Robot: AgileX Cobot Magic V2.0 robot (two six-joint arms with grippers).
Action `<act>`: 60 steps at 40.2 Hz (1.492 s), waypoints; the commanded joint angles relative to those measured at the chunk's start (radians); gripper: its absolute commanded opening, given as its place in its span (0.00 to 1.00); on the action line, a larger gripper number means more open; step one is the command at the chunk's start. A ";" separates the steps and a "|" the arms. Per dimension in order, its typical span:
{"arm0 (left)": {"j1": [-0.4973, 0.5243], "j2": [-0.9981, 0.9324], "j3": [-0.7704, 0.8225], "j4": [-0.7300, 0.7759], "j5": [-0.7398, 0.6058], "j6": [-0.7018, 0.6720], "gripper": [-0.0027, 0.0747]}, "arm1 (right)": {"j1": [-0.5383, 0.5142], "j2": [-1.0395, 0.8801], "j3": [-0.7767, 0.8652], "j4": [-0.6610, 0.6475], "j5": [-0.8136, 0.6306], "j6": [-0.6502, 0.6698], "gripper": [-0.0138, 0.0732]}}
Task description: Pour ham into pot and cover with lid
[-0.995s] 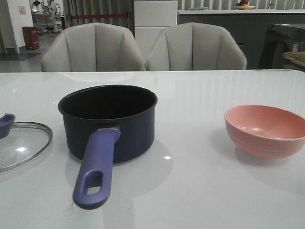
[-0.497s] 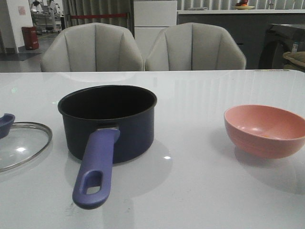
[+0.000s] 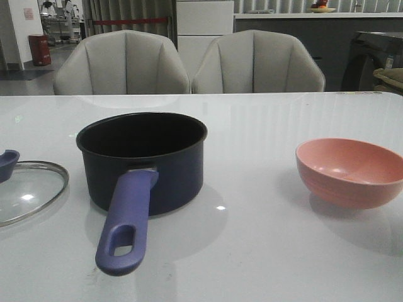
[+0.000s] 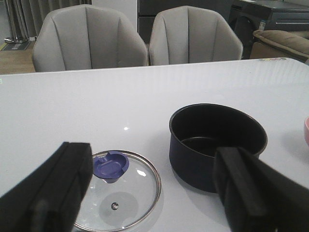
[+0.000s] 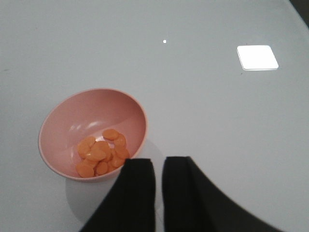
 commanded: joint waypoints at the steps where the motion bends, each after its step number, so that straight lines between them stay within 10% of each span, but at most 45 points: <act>1: -0.008 0.011 -0.027 -0.005 -0.076 -0.001 0.76 | -0.006 0.059 -0.094 0.005 -0.003 0.002 0.61; 25: -0.008 0.011 -0.027 -0.005 -0.076 -0.001 0.76 | -0.006 0.681 -0.588 0.090 0.403 -0.076 0.73; 53: -0.008 0.011 -0.027 -0.005 -0.076 -0.001 0.76 | -0.035 1.075 -0.767 0.195 0.431 -0.189 0.73; 60: -0.008 0.011 -0.027 -0.005 -0.076 -0.001 0.76 | -0.035 1.125 -0.769 0.294 0.421 -0.290 0.50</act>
